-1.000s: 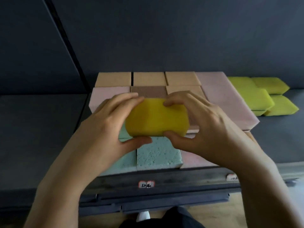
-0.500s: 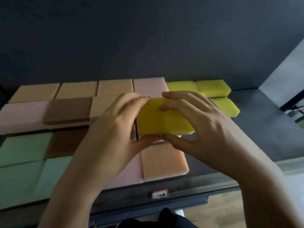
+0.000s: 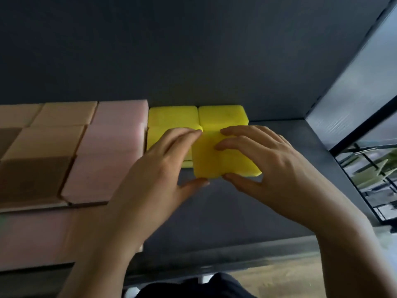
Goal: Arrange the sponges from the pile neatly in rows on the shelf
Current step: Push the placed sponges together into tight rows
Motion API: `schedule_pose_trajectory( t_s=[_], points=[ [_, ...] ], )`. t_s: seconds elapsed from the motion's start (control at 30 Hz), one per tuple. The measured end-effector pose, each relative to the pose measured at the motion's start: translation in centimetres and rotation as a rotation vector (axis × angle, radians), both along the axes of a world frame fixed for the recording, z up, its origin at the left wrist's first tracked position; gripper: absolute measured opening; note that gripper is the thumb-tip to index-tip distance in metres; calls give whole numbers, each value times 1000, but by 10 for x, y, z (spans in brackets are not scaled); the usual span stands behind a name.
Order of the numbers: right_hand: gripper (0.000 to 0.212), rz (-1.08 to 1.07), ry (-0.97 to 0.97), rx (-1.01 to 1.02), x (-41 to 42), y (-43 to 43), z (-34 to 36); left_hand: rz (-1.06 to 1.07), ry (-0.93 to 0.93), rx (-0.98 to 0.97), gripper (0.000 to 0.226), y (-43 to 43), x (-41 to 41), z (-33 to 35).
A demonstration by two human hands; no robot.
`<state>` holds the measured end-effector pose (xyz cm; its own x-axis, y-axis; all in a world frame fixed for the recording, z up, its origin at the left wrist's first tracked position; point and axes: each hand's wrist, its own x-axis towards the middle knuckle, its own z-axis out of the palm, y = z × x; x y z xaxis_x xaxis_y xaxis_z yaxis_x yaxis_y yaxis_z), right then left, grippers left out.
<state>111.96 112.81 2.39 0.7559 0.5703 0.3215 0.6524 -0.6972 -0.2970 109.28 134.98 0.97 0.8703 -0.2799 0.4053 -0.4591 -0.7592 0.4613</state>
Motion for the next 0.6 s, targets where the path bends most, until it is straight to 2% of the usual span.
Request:
schedule_pose_trajectory(
  t_s=[0.2, 0.37, 0.6],
  points=[
    [45, -25, 55, 43, 27, -30, -15, 118, -48, 170, 60, -11, 19, -5],
    [44, -33, 76, 46, 46, -29, -29, 182, 5, 307, 53, -12, 33, -17],
    [47, -24, 89, 13, 62, -16, -41, 219, 50, 396, 42, -14, 39, -22]
  ],
)
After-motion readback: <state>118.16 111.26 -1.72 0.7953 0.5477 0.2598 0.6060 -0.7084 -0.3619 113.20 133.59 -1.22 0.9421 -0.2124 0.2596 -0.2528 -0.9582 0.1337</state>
